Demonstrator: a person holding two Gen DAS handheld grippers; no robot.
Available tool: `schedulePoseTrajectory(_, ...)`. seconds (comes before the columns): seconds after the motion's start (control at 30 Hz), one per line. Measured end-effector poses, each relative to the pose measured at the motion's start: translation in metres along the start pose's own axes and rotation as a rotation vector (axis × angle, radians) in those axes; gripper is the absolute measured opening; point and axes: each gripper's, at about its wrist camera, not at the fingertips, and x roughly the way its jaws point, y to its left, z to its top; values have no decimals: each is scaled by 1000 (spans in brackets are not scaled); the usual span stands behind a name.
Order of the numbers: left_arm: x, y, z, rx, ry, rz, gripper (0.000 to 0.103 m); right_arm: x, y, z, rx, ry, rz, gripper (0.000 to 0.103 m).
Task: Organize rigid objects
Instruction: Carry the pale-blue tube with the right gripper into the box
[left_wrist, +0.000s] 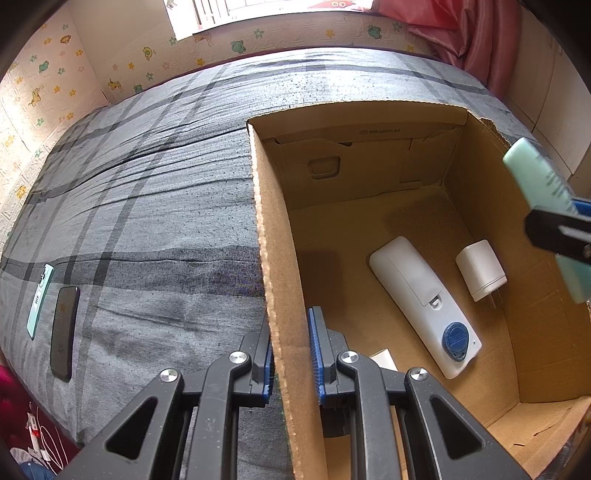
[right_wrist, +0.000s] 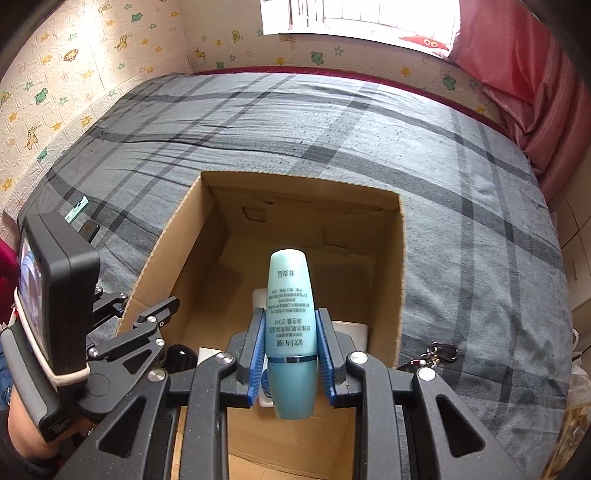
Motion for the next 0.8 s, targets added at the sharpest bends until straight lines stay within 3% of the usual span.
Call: schedulePoseTrajectory(0.8, 0, -1, -1, 9, -2, 6, 18, 86, 18, -14, -28, 215, -7, 28)
